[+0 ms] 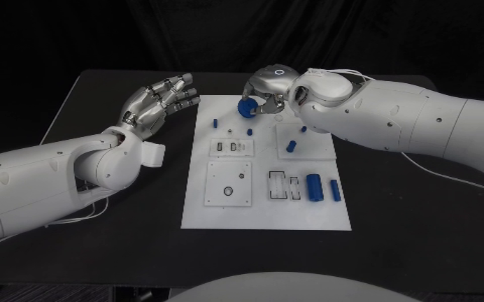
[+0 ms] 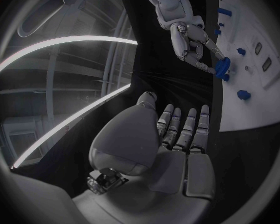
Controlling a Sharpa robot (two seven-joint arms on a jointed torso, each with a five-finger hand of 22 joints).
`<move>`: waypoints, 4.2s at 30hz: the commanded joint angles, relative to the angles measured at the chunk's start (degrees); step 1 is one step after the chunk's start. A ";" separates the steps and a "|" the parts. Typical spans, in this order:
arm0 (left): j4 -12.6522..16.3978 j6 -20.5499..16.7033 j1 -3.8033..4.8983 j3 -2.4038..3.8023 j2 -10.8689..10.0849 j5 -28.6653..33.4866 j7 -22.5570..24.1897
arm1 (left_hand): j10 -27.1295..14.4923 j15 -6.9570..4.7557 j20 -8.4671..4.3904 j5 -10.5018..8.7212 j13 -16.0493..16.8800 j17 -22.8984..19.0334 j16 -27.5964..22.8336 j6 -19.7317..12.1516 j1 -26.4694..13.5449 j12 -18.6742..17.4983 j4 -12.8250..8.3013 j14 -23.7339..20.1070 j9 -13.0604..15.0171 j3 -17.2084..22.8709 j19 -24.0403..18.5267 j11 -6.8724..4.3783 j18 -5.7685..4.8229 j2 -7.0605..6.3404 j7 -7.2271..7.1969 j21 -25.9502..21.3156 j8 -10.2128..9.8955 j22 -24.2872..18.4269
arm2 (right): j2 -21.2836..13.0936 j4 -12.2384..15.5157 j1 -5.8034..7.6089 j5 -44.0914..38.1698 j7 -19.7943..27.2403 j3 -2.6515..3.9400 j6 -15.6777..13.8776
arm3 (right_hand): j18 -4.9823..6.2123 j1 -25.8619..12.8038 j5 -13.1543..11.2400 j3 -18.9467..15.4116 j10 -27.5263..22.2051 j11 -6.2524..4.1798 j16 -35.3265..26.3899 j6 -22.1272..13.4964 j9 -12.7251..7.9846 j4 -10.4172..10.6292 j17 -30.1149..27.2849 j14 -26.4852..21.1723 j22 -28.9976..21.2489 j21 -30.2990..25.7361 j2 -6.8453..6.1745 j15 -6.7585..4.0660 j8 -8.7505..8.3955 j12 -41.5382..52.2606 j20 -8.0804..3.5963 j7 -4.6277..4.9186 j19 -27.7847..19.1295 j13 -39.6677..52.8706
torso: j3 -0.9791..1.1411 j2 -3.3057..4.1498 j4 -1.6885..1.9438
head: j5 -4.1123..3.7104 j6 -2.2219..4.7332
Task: Assemble the parts on the task board
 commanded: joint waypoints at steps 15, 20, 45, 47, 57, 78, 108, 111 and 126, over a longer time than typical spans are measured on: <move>-0.10 0.52 -0.06 0.05 0.44 -0.01 2.07 | -0.03 -0.06 0.10 0.31 0.08 0.06 0.30 0.05 0.45 0.16 -0.06 0.36 0.02 0.29 0.34 0.25 -0.82 -0.13 0.12 0.34 0.40 0.09 | 2.02 -2.68 -0.65 -0.38 -0.90 0.06 3.11 | 0.75 -0.54 -1.18 0.17 5.96 0.65 -0.17 -6.10 7.60 1.39 14.25 5.61 12.89 -1.87 -0.53 0.71 -2.81 0.16 0.72 -0.23 2.31 15.10 | 0.05 -0.14 -0.26 | 0.14 -0.50; -0.16 0.59 -0.06 0.05 0.57 -0.01 2.06 | -0.02 -0.06 0.10 0.32 0.08 0.06 0.29 0.13 0.46 0.18 -0.05 0.35 0.03 0.31 0.35 0.23 -0.82 -0.14 0.16 0.34 0.44 0.09 | 2.41 -2.85 -0.94 -0.38 -0.71 0.06 4.10 | 0.78 -0.45 -1.55 0.26 5.96 0.43 -0.16 -8.36 6.24 1.58 14.27 5.61 12.86 -2.02 -0.67 0.59 -4.90 0.16 0.65 -0.55 2.23 15.10 | 0.04 -0.12 -0.17 | 0.03 -0.55; -0.30 0.60 -0.06 0.05 0.59 -0.01 1.97 | -0.03 -0.06 0.10 0.34 0.08 0.05 0.27 0.09 0.48 0.16 -0.05 0.33 0.03 0.35 0.37 0.20 -0.83 -0.15 0.22 0.36 0.45 0.10 | 1.36 -2.15 -1.16 -0.07 0.02 0.08 1.08 | 2.30 -1.94 -1.41 0.08 -1.20 -0.09 -4.22 -12.44 2.43 3.41 7.97 2.81 10.72 -8.06 0.48 0.18 -5.94 -3.87 0.26 -1.18 -1.60 7.97 | 0.03 -0.14 -0.23 | 0.37 -0.73; -0.28 0.57 -0.06 0.05 0.48 -0.01 1.97 | -0.03 -0.06 0.10 0.36 0.08 0.06 0.37 0.08 0.54 0.18 -0.04 0.38 0.03 0.44 0.40 0.19 -0.84 -0.15 0.27 0.38 0.50 0.09 | 0.65 -1.73 -1.14 1.94 0.86 0.12 -0.41 | 3.04 -3.44 -0.97 0.09 -3.95 -0.06 -6.49 -12.28 1.93 4.83 4.87 1.33 9.58 -11.22 1.43 0.21 -5.89 -5.78 0.30 -1.15 -3.51 5.16 | 0.03 -0.14 -0.23 | 0.39 -0.63; 0.05 0.32 -0.06 0.05 -0.31 -0.01 1.94 | -0.03 -0.06 0.10 0.36 0.08 0.06 0.37 0.08 0.54 0.18 -0.04 0.38 0.03 0.44 0.40 0.19 -0.84 -0.15 0.27 0.38 0.50 0.09 | -8.89 4.73 2.11 15.98 2.93 0.27 -0.65 | 4.01 -3.66 -0.44 0.68 -7.23 0.65 -10.98 -7.80 1.40 5.80 -0.63 -0.75 7.67 -16.46 1.39 0.71 -4.60 -8.72 0.70 -0.17 -5.64 1.03 | 0.11 -0.15 -0.23 | -0.29 -0.35; -0.21 0.73 -0.17 0.05 0.34 -0.01 1.87 | 0.00 -0.06 0.09 0.40 0.09 0.06 0.42 0.18 0.64 0.24 -0.05 0.42 0.05 0.59 0.43 0.18 -0.84 -0.10 0.30 0.41 0.59 0.09 | -30.79 16.33 2.66 13.35 -1.84 -1.02 0.42 | 4.45 -1.34 -4.11 0.83 -8.97 0.07 -15.19 -5.83 0.40 6.68 -4.77 -1.35 6.04 -20.48 -1.21 0.18 -5.21 -11.66 0.26 -0.76 -5.80 -2.97 | 0.01 -0.54 -1.28 | -2.09 0.21; -0.30 1.61 -0.61 0.05 0.55 -0.01 1.67 | -0.04 0.02 0.09 0.46 0.09 0.07 0.54 0.02 0.97 0.22 -0.11 0.48 0.02 1.00 0.53 0.28 -0.86 0.09 0.34 0.50 0.64 0.10 | -26.83 9.47 -1.51 11.20 0.17 -1.08 0.02 | 4.87 3.46 0.60 2.53 -11.53 -0.14 -18.56 -5.77 -0.49 7.00 -7.76 -2.04 4.87 -24.27 -2.30 -0.07 -5.77 -15.00 -0.06 -0.85 -6.20 -7.24 | -0.03 -0.55 -1.23 | -1.63 0.17; -0.28 1.68 -0.67 0.05 0.47 -0.01 1.71 | -0.04 0.02 0.09 0.46 0.09 0.07 0.54 0.02 0.97 0.22 -0.11 0.48 0.02 1.00 0.53 0.28 -0.86 0.09 0.34 0.50 0.64 0.10 | -25.97 8.61 -1.77 11.20 0.44 -1.08 0.21 | 4.92 3.60 1.02 2.72 -11.67 -0.12 -18.75 -5.91 -0.57 7.04 -7.92 -2.10 4.79 -24.58 -2.31 -0.06 -5.84 -15.20 -0.06 -0.81 -6.27 -7.46 | -0.02 -0.56 -1.24 | -1.63 0.21; -0.33 2.01 -0.85 0.05 0.28 -0.01 1.50 | -0.02 0.06 0.08 0.47 0.09 0.07 0.57 0.02 1.09 0.26 -0.13 0.49 0.02 1.16 0.60 0.33 -0.86 0.16 0.41 0.56 0.68 0.11 | -23.13 5.60 -2.72 11.20 1.34 -1.06 0.50 | 5.02 2.37 -0.10 2.68 -11.79 0.09 -19.28 -6.15 -0.84 8.36 -8.28 -2.18 4.56 -25.58 -2.18 0.11 -5.83 -15.54 0.07 -0.59 -6.38 -7.97 | -0.05 -0.58 -1.25 | -1.38 0.21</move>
